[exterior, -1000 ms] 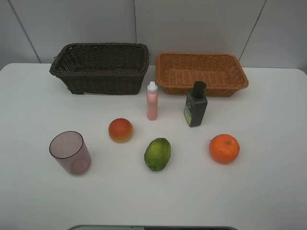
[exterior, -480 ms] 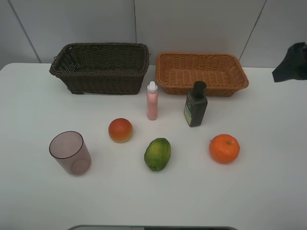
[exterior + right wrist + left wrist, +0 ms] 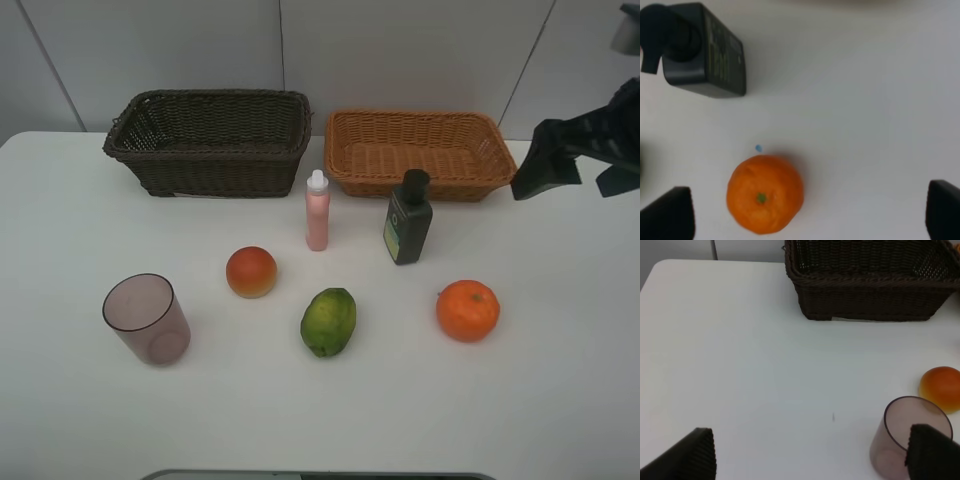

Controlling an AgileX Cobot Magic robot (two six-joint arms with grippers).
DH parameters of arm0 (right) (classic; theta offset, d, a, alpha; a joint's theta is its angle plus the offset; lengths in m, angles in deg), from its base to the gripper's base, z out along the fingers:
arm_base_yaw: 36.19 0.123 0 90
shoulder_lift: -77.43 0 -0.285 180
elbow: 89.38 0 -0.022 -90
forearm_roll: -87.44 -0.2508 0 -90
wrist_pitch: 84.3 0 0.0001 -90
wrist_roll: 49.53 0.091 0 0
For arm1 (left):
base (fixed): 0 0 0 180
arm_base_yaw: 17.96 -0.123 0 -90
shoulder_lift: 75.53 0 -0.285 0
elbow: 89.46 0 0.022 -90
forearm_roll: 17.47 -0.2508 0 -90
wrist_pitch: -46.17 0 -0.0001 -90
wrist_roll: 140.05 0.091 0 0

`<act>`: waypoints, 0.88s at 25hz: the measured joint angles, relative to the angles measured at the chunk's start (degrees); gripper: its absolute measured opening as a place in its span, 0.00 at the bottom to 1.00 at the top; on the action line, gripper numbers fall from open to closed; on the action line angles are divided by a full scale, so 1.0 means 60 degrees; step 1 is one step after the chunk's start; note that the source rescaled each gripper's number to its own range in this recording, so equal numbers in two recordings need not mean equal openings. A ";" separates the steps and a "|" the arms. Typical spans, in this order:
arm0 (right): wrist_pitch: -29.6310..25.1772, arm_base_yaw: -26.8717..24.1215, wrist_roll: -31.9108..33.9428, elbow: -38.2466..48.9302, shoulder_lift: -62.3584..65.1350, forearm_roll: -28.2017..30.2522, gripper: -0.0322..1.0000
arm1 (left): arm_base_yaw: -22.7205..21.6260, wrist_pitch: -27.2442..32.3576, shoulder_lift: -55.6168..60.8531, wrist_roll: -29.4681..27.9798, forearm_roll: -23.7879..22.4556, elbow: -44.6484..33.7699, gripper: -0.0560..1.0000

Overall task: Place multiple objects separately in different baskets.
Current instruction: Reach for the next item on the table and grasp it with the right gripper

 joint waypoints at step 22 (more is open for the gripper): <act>0.1697 0.2030 0.3746 0.0893 -0.3034 0.0633 0.95 | 0.0000 0.0000 0.0000 0.0000 0.0000 0.0000 0.98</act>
